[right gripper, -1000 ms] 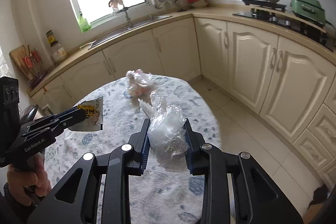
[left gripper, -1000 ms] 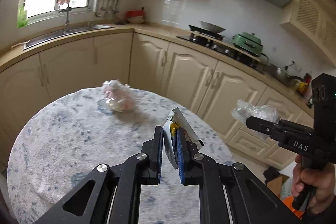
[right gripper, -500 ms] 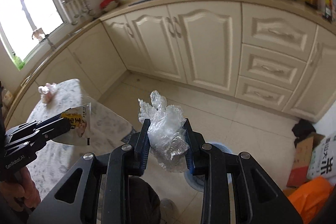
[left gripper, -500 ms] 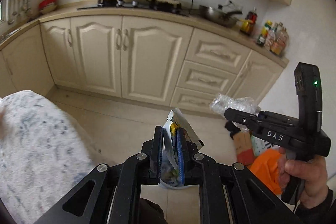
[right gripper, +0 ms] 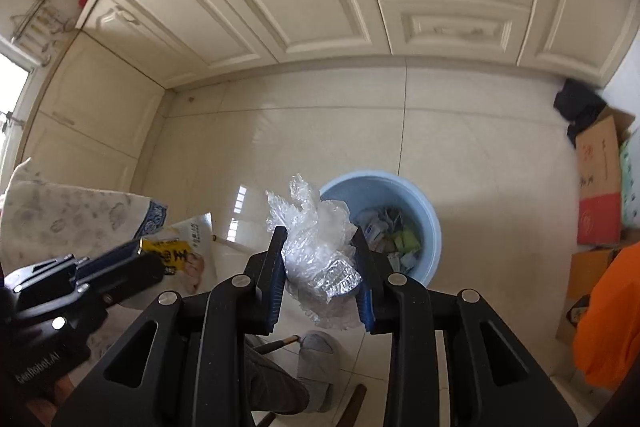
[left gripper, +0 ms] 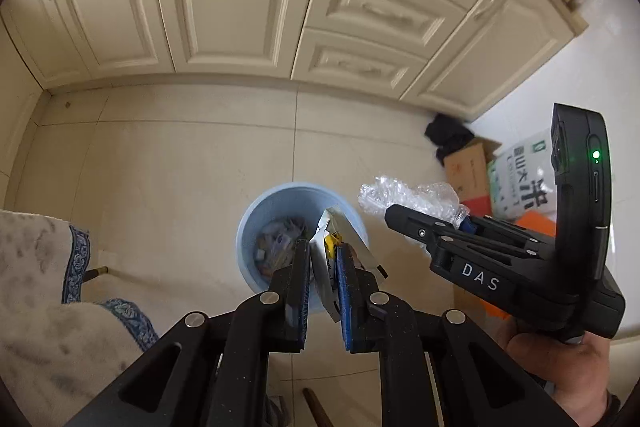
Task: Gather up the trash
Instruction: 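Open the right tool over the bin while the left tool releases the packet, then return both tools to the table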
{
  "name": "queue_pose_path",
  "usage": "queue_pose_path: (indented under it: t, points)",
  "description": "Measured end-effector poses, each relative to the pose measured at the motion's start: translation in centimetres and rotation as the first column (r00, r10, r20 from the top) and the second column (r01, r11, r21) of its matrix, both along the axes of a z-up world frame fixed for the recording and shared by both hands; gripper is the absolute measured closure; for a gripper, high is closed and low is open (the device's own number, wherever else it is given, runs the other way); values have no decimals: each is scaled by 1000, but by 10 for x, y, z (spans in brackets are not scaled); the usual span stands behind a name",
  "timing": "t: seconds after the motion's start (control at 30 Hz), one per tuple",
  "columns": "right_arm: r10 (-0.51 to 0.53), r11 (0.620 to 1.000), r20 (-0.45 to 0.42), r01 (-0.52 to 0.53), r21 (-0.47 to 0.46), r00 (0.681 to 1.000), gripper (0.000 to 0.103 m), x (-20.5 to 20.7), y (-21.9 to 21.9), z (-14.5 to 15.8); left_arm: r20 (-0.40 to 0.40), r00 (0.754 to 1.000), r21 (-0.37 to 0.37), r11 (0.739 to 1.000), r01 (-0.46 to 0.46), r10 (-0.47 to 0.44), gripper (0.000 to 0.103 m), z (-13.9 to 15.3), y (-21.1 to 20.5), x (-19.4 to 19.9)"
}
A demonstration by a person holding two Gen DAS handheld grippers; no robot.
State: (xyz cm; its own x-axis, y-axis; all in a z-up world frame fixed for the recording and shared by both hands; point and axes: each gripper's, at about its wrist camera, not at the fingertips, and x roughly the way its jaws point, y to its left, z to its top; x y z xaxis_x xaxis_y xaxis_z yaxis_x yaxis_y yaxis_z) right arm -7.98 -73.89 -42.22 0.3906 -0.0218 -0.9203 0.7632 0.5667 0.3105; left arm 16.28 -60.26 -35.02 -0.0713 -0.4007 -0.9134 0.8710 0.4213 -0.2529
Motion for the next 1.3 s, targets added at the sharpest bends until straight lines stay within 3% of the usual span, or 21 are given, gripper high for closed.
queue_pose_path:
  t: [0.07, 0.1, 0.13, 0.23, 0.3, 0.5, 0.63, 0.87, 1.13, 1.3]
  points:
    - [-27, 999, -8, 27, 29, 1000, 64, -2, -7, -15, -3, 1000, 22, 1000, 10, -10, 87, -8, -10, -1]
    - [-37, 998, -12, 38, 40, 999, 53, -3, -10, -21, -8, 1000, 37, 999, 20, -20, 76, -12, -16, -3]
    - [-50, 997, -13, 51, 53, 999, 36, -4, -12, -25, 0, 1000, 49, 999, 22, -22, 56, -14, -21, -3]
    - [-104, 994, -10, 104, 39, 995, 4, -10, -14, -30, 67, 998, 38, 999, -15, 12, 20, -10, -22, -15]
    - [-133, 990, -4, 133, 41, 991, 0, -15, -14, -30, 74, 996, 39, 998, -48, 45, 9, -4, -26, -14]
    - [-166, 986, -34, 166, -11, 985, 0, -23, -11, -11, 128, 984, 30, 991, -131, 126, 8, 27, -20, -6]
    - [-161, 986, -14, 160, -42, 987, 0, -20, -7, 13, 155, 974, -36, 986, -160, 164, 7, 65, 7, -12]
    - [-95, 988, 73, 103, -117, 993, 0, 1, 21, 84, 200, 948, -192, 959, -209, 247, 4, 158, 118, -17]
    - [74, 972, 173, -32, -233, 982, 0, 57, 91, 171, 226, 882, -374, 873, -313, 413, 1, 247, 265, -26]
    - [222, 945, 216, -156, -286, 951, 0, 100, 150, 211, 222, 811, -462, 791, -401, 541, 1, 278, 363, -34]
